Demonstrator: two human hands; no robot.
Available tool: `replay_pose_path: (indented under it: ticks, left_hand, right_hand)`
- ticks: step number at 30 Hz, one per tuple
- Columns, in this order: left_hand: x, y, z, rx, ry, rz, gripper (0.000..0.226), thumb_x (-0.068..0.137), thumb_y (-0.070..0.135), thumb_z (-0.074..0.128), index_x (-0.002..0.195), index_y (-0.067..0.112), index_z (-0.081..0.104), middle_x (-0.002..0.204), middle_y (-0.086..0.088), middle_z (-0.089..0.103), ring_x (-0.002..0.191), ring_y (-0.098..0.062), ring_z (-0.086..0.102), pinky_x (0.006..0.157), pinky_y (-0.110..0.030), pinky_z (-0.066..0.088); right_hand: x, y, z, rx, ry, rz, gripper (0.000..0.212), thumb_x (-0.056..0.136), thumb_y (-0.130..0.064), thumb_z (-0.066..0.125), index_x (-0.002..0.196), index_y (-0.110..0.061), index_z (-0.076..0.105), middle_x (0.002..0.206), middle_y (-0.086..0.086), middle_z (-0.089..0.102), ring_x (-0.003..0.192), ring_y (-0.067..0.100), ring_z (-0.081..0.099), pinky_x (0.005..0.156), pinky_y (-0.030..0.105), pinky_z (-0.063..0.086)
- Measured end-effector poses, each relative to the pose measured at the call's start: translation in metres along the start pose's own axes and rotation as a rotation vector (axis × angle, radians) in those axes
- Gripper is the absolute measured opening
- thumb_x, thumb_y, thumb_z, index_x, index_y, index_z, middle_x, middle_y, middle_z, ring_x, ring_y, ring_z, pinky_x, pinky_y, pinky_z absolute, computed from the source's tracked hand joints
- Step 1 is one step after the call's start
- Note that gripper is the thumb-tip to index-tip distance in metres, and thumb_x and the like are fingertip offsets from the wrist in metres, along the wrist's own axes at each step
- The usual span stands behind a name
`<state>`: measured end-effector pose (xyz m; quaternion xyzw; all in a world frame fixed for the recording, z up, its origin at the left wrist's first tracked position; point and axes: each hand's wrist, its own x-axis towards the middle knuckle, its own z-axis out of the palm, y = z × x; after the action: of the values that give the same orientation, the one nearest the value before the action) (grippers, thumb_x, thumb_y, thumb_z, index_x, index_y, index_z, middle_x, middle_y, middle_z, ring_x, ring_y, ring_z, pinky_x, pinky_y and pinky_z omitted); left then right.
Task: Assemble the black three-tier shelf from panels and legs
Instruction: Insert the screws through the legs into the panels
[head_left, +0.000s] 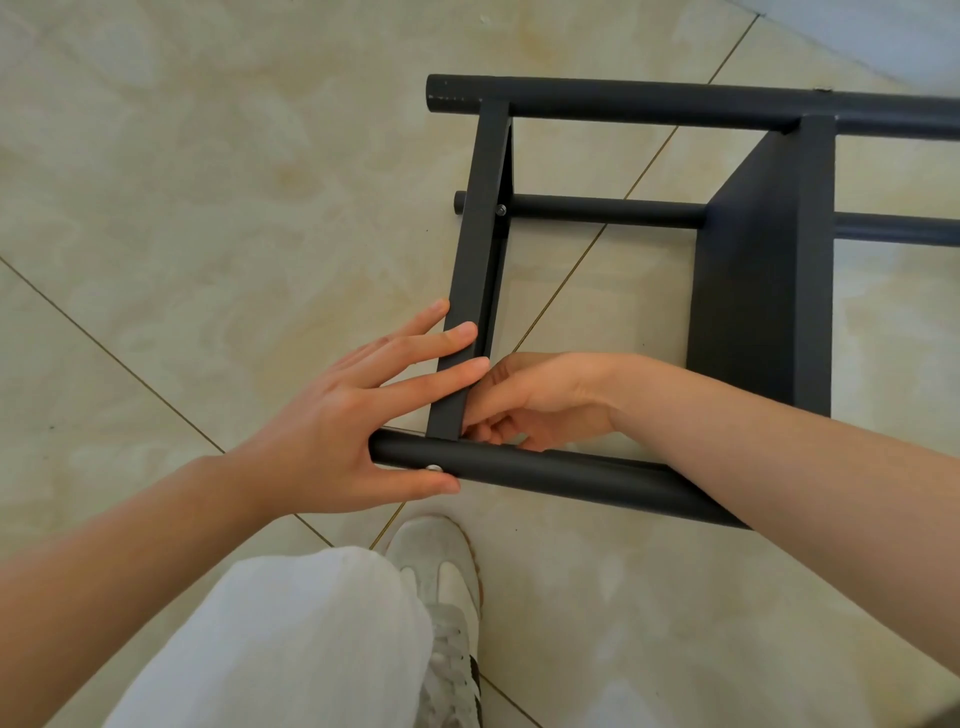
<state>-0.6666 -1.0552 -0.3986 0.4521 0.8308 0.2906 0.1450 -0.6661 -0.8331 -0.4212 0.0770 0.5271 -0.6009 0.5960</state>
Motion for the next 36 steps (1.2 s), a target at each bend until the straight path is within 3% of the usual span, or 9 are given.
replay_pose_path:
  ticks: [3,7,11,19,22,25,29,33,36]
  left_hand:
    - [0.0,0.0,0.0,-0.005,-0.001,-0.006,0.075,0.087,0.05,0.069,0.148,0.015,0.044,0.161,-0.004,0.036,0.155,-0.026,0.019,0.122,-0.04,0.03]
    - [0.0,0.0,0.001,-0.009,0.002,-0.003,0.074,0.087,0.049,0.07,0.148,0.015,0.045,0.16,-0.004,0.036,0.155,-0.026,0.02,0.122,-0.041,0.03]
    - [0.0,0.0,0.001,-0.017,0.007,-0.002,0.075,0.087,0.047,0.071,0.148,0.012,0.045,0.16,-0.006,0.037,0.154,-0.028,0.02,0.121,-0.045,0.031]
    - [0.001,0.004,-0.002,-0.021,0.0,-0.017,0.075,0.086,0.049,0.069,0.147,0.012,0.045,0.16,-0.006,0.037,0.155,-0.026,0.019,0.12,-0.045,0.033]
    - [0.001,0.008,-0.003,-0.028,-0.007,-0.046,0.076,0.085,0.047,0.069,0.148,0.012,0.044,0.16,-0.004,0.036,0.155,-0.023,0.018,0.121,-0.043,0.032]
    - [-0.003,0.014,0.001,-0.097,-0.007,-0.131,0.077,0.085,0.046,0.07,0.152,0.021,0.041,0.165,0.009,0.027,0.155,-0.013,0.015,0.121,-0.033,0.028]
    - [-0.009,0.019,0.005,-0.211,-0.005,-0.226,0.08,0.085,0.033,0.074,0.155,0.035,0.035,0.165,0.023,0.018,0.151,-0.002,0.02,0.117,-0.018,0.026]
    - [-0.014,0.025,0.012,-0.202,0.116,-0.238,0.08,0.084,0.038,0.073,0.155,0.03,0.038,0.164,0.018,0.027,0.149,-0.003,0.03,0.114,-0.019,0.034]
    - [-0.023,0.033,0.028,-0.31,0.265,-0.353,0.093,0.08,0.028,0.083,0.157,0.033,0.032,0.156,0.019,0.042,0.138,-0.001,0.046,0.105,-0.018,0.045]
  right_hand:
    - [0.0,-0.001,0.002,-0.034,0.015,0.021,0.017,0.095,-0.023,0.061,0.084,-0.013,0.069,0.074,0.003,0.065,0.077,0.017,0.062,0.091,0.038,0.051]
    - [-0.004,0.0,0.0,-0.001,-0.001,0.011,0.019,0.097,-0.024,0.061,0.107,-0.012,0.072,0.103,0.01,0.068,0.097,0.022,0.064,0.102,0.044,0.049]
    - [-0.004,0.001,0.001,0.016,0.021,-0.032,0.013,0.096,-0.013,0.061,0.092,-0.011,0.073,0.085,0.008,0.066,0.083,0.019,0.061,0.089,0.038,0.053]
    - [-0.004,-0.001,0.009,-0.032,0.142,-0.036,0.024,0.091,-0.021,0.066,0.069,-0.015,0.073,0.067,0.002,0.064,0.073,0.015,0.058,0.085,0.033,0.052]
    - [-0.013,0.0,0.008,-0.04,0.179,-0.038,0.023,0.093,-0.033,0.065,0.087,-0.013,0.076,0.082,0.002,0.071,0.079,0.016,0.063,0.085,0.031,0.054]
    - [-0.031,0.004,0.0,-0.106,0.235,-0.026,0.035,0.096,-0.046,0.057,0.105,-0.016,0.073,0.095,0.001,0.077,0.09,0.017,0.073,0.088,0.03,0.057]
    - [-0.061,0.014,-0.002,-0.144,0.271,-0.083,0.031,0.095,-0.044,0.056,0.111,-0.02,0.07,0.095,-0.002,0.077,0.089,0.014,0.074,0.083,0.025,0.059]
    - [-0.081,0.022,0.005,-0.28,0.321,-0.162,0.02,0.093,-0.04,0.061,0.106,-0.03,0.073,0.098,-0.014,0.075,0.091,0.003,0.071,0.081,0.018,0.057]
    - [-0.089,0.025,0.012,-0.378,0.369,-0.219,0.013,0.093,-0.037,0.065,0.101,-0.036,0.074,0.095,-0.024,0.072,0.089,-0.007,0.066,0.069,0.009,0.053]
